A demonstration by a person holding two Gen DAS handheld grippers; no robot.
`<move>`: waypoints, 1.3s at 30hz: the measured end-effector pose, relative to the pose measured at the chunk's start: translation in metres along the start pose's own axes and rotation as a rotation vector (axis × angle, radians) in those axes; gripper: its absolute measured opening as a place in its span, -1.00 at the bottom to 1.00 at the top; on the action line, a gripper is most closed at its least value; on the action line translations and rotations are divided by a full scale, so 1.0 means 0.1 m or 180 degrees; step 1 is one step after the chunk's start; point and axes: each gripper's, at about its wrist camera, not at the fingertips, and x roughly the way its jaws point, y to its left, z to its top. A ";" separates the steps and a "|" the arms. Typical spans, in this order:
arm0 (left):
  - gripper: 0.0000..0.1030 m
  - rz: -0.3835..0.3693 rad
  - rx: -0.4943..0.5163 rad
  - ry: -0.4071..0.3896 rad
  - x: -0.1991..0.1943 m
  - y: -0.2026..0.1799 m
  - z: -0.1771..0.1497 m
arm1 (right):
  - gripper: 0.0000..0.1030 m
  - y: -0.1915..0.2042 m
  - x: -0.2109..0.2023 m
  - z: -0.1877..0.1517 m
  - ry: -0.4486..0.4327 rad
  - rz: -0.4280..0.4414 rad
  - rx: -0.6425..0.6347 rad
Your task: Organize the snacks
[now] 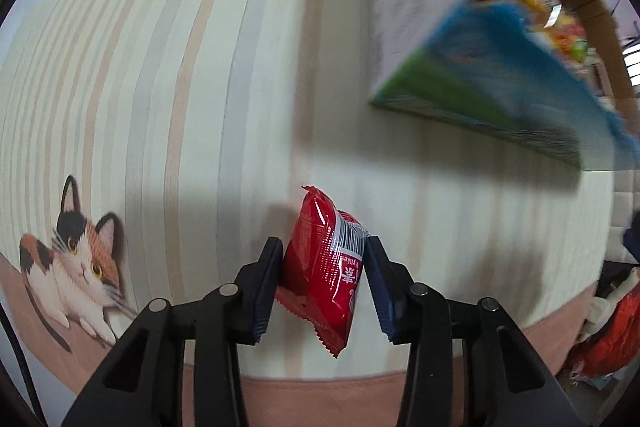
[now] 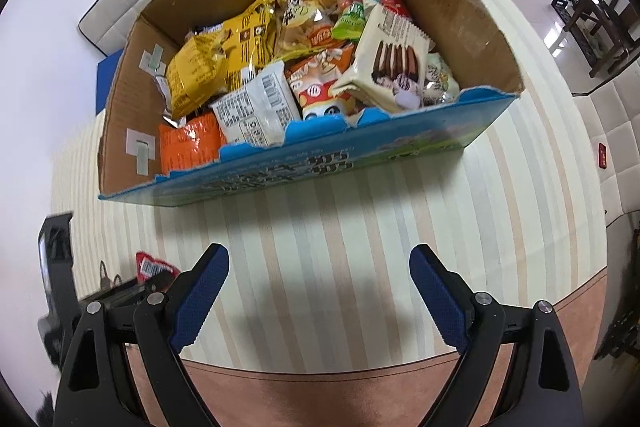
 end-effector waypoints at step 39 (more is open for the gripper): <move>0.68 -0.0063 0.0300 -0.0401 -0.86 -1.05 1.27 | 0.83 -0.29 -0.17 0.97 -0.0097 -0.0270 -0.0220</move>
